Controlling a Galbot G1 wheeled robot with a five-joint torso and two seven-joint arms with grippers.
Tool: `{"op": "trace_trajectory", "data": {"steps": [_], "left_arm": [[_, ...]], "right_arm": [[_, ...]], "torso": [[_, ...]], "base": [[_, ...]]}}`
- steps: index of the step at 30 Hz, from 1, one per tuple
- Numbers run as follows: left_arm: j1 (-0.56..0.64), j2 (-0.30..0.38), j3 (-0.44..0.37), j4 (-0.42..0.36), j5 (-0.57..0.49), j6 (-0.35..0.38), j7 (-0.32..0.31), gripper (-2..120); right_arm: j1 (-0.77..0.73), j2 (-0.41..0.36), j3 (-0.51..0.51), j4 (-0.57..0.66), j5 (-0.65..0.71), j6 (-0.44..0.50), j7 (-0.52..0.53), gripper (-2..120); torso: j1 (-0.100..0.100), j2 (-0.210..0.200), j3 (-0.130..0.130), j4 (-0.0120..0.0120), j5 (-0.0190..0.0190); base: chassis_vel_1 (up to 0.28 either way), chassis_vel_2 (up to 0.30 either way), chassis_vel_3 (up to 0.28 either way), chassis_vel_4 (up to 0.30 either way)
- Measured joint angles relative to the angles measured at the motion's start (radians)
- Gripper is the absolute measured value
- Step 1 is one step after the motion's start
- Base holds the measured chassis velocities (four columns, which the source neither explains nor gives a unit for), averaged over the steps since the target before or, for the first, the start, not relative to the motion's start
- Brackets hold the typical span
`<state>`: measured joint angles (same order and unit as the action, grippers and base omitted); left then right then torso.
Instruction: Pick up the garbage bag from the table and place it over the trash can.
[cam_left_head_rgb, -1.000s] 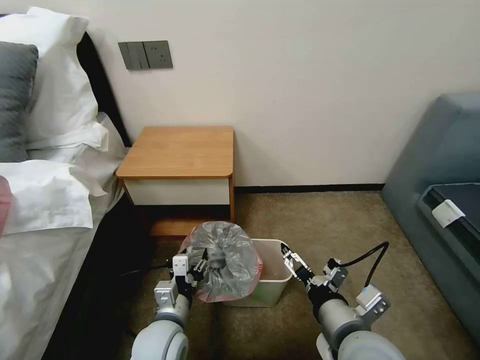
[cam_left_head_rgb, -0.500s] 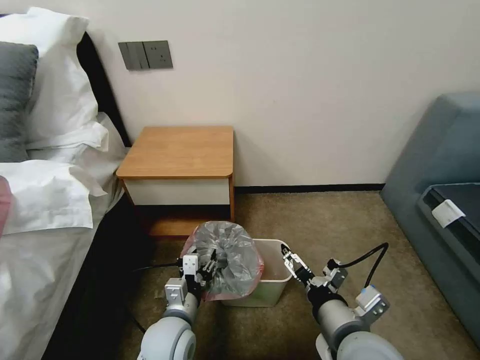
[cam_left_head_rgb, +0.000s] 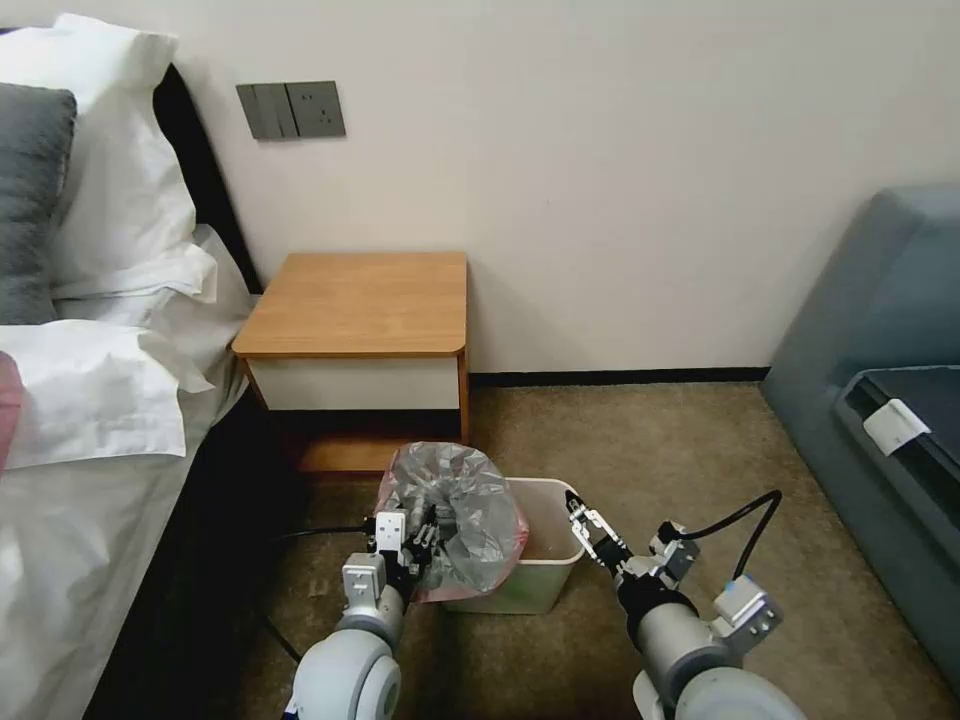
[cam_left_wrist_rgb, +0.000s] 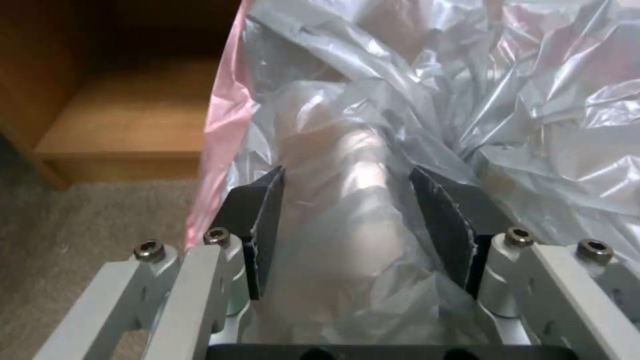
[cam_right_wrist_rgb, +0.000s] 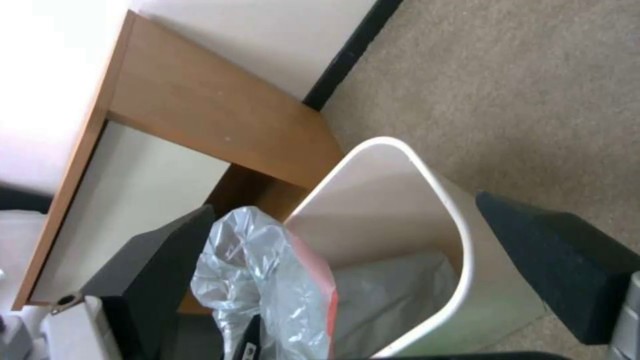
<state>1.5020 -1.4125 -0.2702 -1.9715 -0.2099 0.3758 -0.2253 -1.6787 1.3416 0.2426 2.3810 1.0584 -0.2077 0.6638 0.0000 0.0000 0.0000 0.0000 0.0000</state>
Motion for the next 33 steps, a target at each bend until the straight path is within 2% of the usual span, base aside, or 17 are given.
{"op": "trace_trajectory", "data": {"steps": [7,10,15,17,19,22,23,27,28,31,33], "left_arm": [[-0.011,-0.005,0.009,0.013,-0.009,0.020,-0.013,43],[-0.016,-0.006,0.015,0.018,-0.015,0.033,-0.028,32],[-0.019,-0.006,0.017,0.022,-0.020,0.034,-0.037,21],[-0.019,-0.008,0.022,0.023,-0.025,0.028,-0.045,11],[-0.018,-0.008,0.023,0.023,-0.026,0.023,-0.047,9],[0.007,-0.006,0.020,0.022,-0.025,-0.055,-0.051,9],[0.007,-0.006,0.020,0.022,-0.025,-0.055,-0.051,9],[0.076,0.003,-0.011,0.012,0.006,-0.236,-0.020,8],[0.076,0.003,-0.011,0.012,0.006,-0.236,-0.020,8],[0.128,0.002,-0.040,-0.004,0.029,-0.341,0.020,8],[0.136,-0.001,-0.048,-0.009,0.034,-0.362,0.031,8]], "right_arm": [[-0.004,0.001,0.002,-0.005,-0.007,0.004,-0.003,100],[-0.003,0.003,0.004,-0.009,-0.009,0.007,-0.004,100],[-0.003,0.006,0.003,-0.009,-0.012,0.007,-0.006,100],[-0.003,0.008,0.003,-0.009,-0.015,0.008,-0.010,100],[-0.003,0.008,0.003,-0.009,-0.017,0.008,-0.011,100],[-0.005,0.000,-0.001,0.014,-0.044,0.008,-0.033,100],[-0.005,0.000,-0.001,0.014,-0.044,0.008,-0.033,100],[-0.006,-0.055,-0.032,0.042,-0.100,0.000,-0.118,100],[-0.006,-0.055,-0.032,0.042,-0.100,0.000,-0.118,100],[0.029,-0.119,-0.080,0.029,-0.153,-0.017,-0.200,100],[0.045,-0.132,-0.096,0.019,-0.169,-0.020,-0.219,100]], "torso": [[0.000,0.000,0.000,0.0000,0.0000],[0.000,0.000,0.000,0.0000,0.0001],[0.000,0.000,0.000,0.0001,0.0001],[0.000,0.000,0.000,0.0000,0.0000],[0.000,0.000,0.000,0.0000,-0.0001],[0.000,0.000,0.000,-0.0001,-0.0004],[0.000,0.000,0.000,-0.0001,-0.0004],[0.000,0.000,0.000,0.0000,-0.0001],[0.000,0.000,0.000,0.0000,-0.0001],[0.000,0.000,0.000,0.0001,0.0000],[0.000,0.000,0.000,0.0001,0.0001]], "base": [[0.000,0.000,0.000,0.000],[0.000,0.000,0.000,0.000],[0.000,0.000,0.000,0.000],[0.000,0.000,0.000,0.000],[0.000,0.000,0.000,0.000],[0.000,0.000,0.000,0.000],[0.000,0.000,0.000,0.000],[0.000,0.000,0.000,0.000],[0.000,0.000,0.000,0.000],[0.000,0.000,0.000,0.000],[0.000,0.000,0.000,0.000]]}}
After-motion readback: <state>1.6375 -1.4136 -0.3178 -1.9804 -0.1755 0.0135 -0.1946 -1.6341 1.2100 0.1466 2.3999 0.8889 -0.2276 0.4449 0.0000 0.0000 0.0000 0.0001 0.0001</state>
